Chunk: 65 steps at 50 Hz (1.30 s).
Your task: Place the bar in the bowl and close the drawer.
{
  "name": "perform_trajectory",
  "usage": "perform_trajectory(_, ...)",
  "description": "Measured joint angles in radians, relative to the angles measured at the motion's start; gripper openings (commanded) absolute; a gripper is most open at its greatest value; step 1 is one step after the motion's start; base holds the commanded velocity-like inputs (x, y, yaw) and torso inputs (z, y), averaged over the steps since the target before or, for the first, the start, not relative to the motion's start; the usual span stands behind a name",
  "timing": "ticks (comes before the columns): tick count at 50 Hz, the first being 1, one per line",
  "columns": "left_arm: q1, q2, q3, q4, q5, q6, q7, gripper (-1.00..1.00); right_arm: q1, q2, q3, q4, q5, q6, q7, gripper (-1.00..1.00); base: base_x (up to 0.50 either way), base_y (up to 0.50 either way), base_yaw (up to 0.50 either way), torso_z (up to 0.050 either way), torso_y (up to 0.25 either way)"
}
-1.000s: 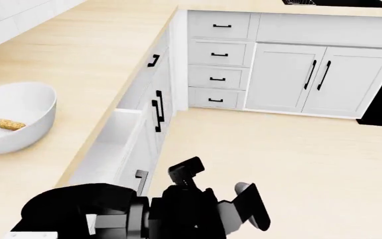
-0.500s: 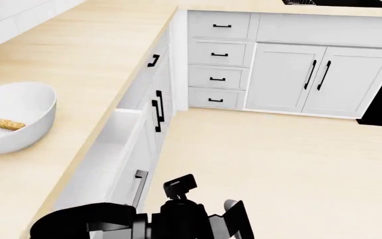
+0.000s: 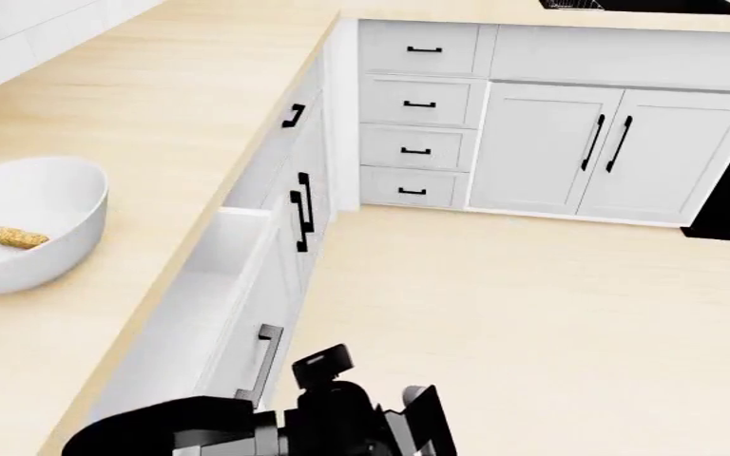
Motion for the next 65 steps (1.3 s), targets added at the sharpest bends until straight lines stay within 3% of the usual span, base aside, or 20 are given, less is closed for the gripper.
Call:
perform_trajectory(33, 0.076, 0.000, -0.012, -0.180, 0.220, 0.016, 0.213, 1.00, -0.034, -0.002, 0.016, -0.024, -0.007, -0.028, -0.016, 1.00, 0.00, 0.00, 0.00, 0.000, 0.000)
perform_trajectory(65, 0.094, 0.000, -0.026, -0.374, 0.479, 0.086, 0.521, 1.00, -0.046, -0.028, 0.024, -0.002, -0.014, -0.031, -0.026, 1.00, 0.00, 0.00, 0.00, 0.000, 0.000)
